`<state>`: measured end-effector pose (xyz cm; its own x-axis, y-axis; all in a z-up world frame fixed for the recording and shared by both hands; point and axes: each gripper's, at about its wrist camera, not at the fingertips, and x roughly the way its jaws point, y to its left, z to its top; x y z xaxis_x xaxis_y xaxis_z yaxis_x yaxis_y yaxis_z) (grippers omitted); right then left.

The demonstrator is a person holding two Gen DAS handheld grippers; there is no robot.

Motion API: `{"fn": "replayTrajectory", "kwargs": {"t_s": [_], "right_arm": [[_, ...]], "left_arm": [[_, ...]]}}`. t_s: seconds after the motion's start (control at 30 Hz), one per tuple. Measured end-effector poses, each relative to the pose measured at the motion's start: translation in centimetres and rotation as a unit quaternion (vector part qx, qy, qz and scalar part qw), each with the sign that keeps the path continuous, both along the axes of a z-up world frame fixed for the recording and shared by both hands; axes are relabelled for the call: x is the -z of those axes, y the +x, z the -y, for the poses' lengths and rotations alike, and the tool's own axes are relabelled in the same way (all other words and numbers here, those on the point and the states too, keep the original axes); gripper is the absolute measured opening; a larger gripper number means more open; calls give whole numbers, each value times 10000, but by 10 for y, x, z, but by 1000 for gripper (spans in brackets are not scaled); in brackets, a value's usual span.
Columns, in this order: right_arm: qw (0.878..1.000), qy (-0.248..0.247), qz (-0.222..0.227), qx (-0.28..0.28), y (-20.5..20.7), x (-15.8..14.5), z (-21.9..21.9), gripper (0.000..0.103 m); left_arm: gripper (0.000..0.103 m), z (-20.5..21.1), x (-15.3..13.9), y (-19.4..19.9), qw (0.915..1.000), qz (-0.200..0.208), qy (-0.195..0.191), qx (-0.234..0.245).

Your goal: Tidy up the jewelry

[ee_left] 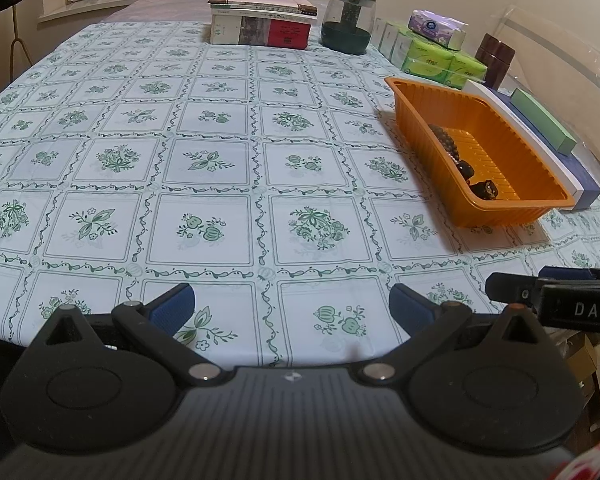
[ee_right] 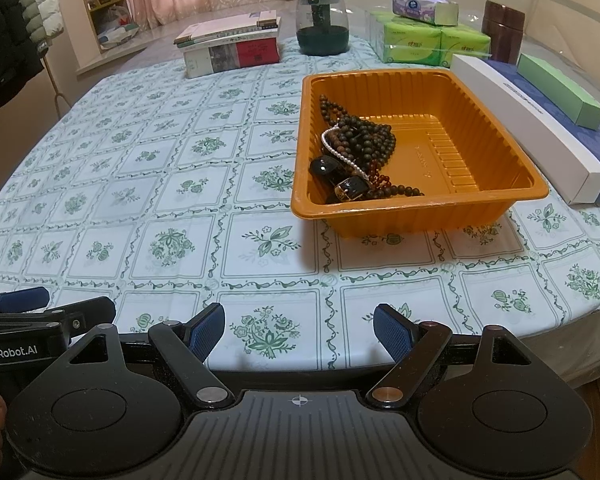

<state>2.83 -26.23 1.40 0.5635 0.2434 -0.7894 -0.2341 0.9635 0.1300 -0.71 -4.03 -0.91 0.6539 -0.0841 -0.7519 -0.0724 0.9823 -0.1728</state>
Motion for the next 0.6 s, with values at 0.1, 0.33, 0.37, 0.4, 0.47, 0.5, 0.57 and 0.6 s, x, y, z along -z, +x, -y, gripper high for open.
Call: {"fn": "replayTrajectory", "kwargs": {"t_s": [0.1, 0.33, 0.37, 0.4, 0.47, 0.5, 0.57, 0.6], "right_arm": [[10000, 4, -2, 4, 0, 1, 0, 81], [10000, 10, -9, -1, 0, -1, 1, 81], [10000, 8, -9, -1, 0, 0, 0, 81], [10000, 10, -9, 1, 0, 0, 1, 81], [10000, 12, -9, -1, 0, 0, 0, 81], [10000, 10, -8, -1, 0, 0, 0, 81], [10000, 11, -13, -3, 0, 0, 0, 81], [10000, 8, -14, -2, 0, 0, 0, 81]], "left_arm": [[103, 0, 0, 0, 10000, 3, 0, -4], [103, 1, 0, 0, 10000, 11, -1, 0], [103, 1, 0, 1, 10000, 10, -3, -2], [103, 1, 0, 1, 10000, 5, -7, -6], [103, 1, 0, 0, 10000, 14, -27, -4], [103, 0, 0, 0, 10000, 38, -38, -3], [103, -2, 0, -1, 10000, 72, -45, -15], [103, -3, 0, -1, 10000, 73, -65, -14]]}}
